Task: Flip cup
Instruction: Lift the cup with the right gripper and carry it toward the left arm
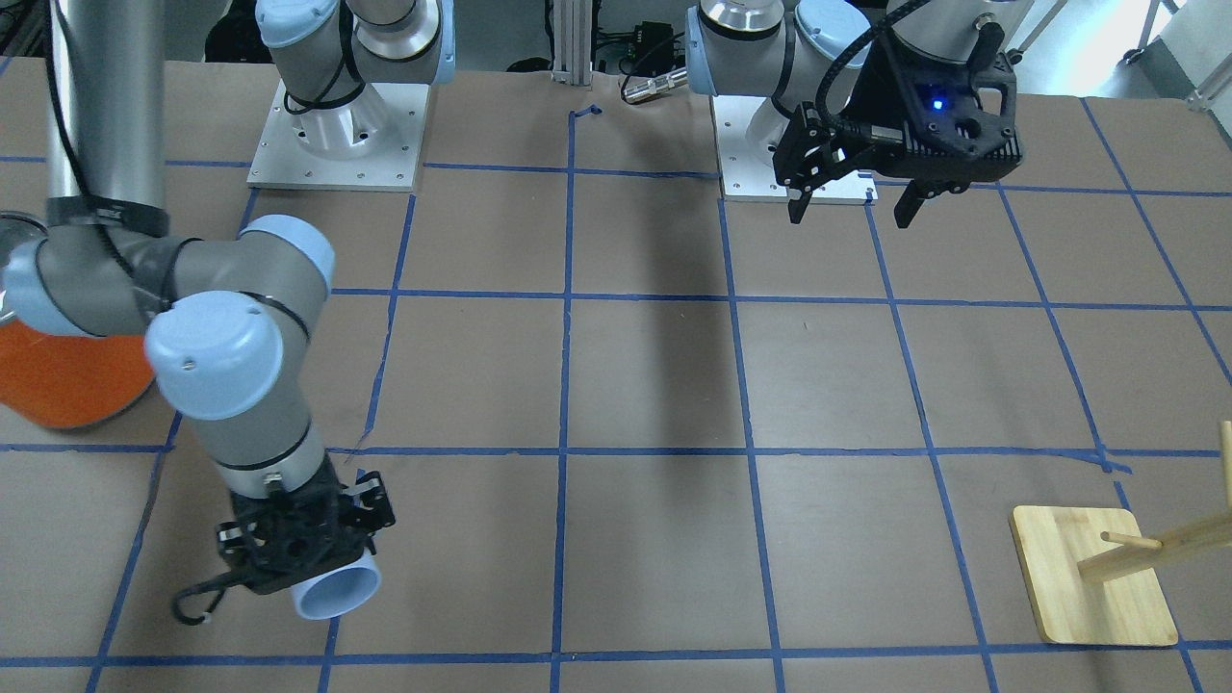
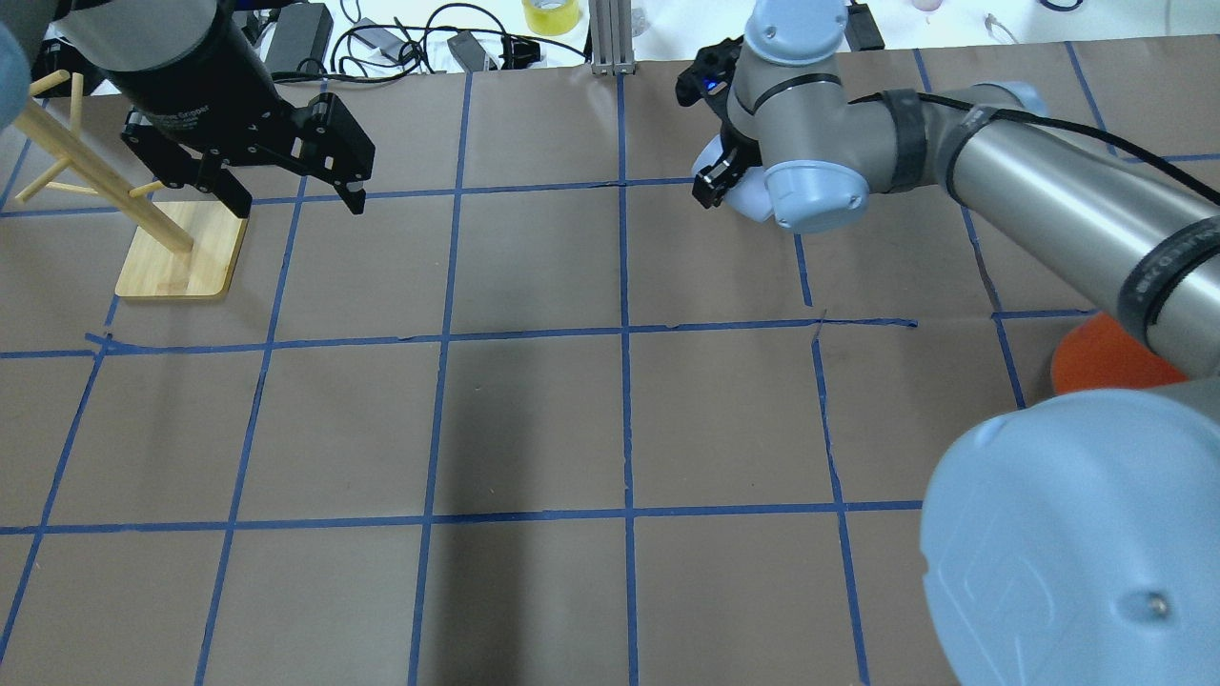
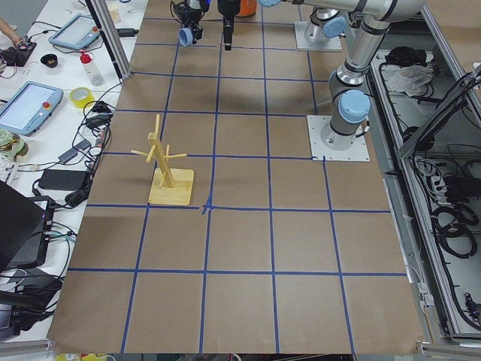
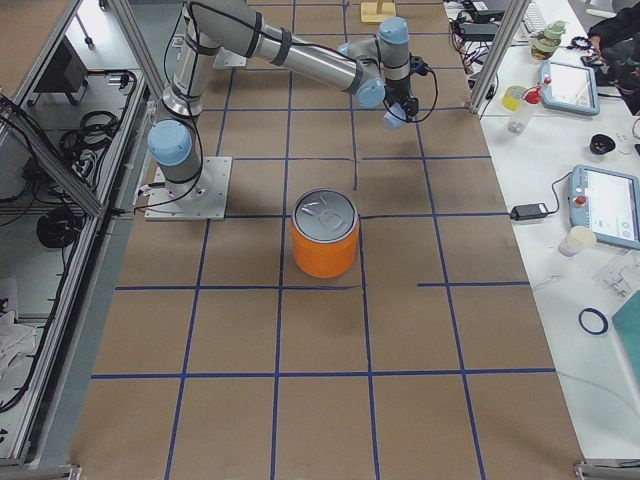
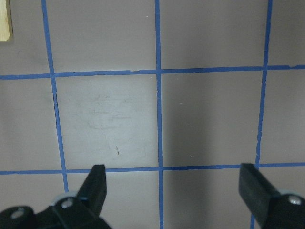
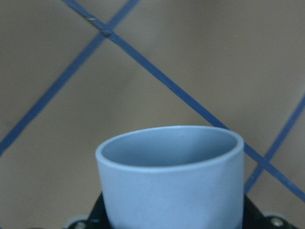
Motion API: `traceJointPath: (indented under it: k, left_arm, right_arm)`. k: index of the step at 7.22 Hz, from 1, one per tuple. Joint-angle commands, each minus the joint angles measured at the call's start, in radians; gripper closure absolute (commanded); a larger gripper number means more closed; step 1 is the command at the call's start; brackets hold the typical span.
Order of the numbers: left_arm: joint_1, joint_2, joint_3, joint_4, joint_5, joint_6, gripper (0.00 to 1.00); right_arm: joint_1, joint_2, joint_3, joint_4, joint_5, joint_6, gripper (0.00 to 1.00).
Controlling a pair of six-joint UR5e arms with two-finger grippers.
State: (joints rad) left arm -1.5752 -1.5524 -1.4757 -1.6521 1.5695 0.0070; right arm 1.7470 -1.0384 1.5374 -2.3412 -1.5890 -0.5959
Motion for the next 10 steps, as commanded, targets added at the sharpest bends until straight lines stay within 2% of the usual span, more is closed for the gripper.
traceJointPath:
  k: [1, 2, 4, 6, 8, 10]
  left_arm:
    - [0.000, 0.000, 0.000, 0.000, 0.000, -0.001, 0.00]
    - [0.001, 0.000, 0.000, 0.000, 0.001, 0.001, 0.00]
    - [0.000, 0.000, 0.000, 0.000, 0.001, 0.001, 0.00]
    - [0.000, 0.000, 0.001, 0.000, 0.000, -0.001, 0.00]
    - [0.001, 0.000, 0.001, 0.001, 0.000, -0.001, 0.00]
    - [0.000, 0.000, 0.000, 0.000, 0.001, -0.001, 0.00]
  right_arm:
    - [0.150, 0.055, -0.010, -0.076, 0.003, -0.187, 0.70]
    - [0.202, 0.076, -0.020, -0.107, 0.004, -0.278, 0.70]
    - [0.226, 0.093, -0.020, -0.113, 0.113, -0.500, 0.70]
    - [0.235, 0.109, -0.019, -0.127, 0.160, -0.509, 0.70]
    - [0.236, 0.127, -0.011, -0.124, 0.167, -0.516, 0.57]
    - [0.238, 0.143, -0.013, -0.124, 0.184, -0.513, 0.57]
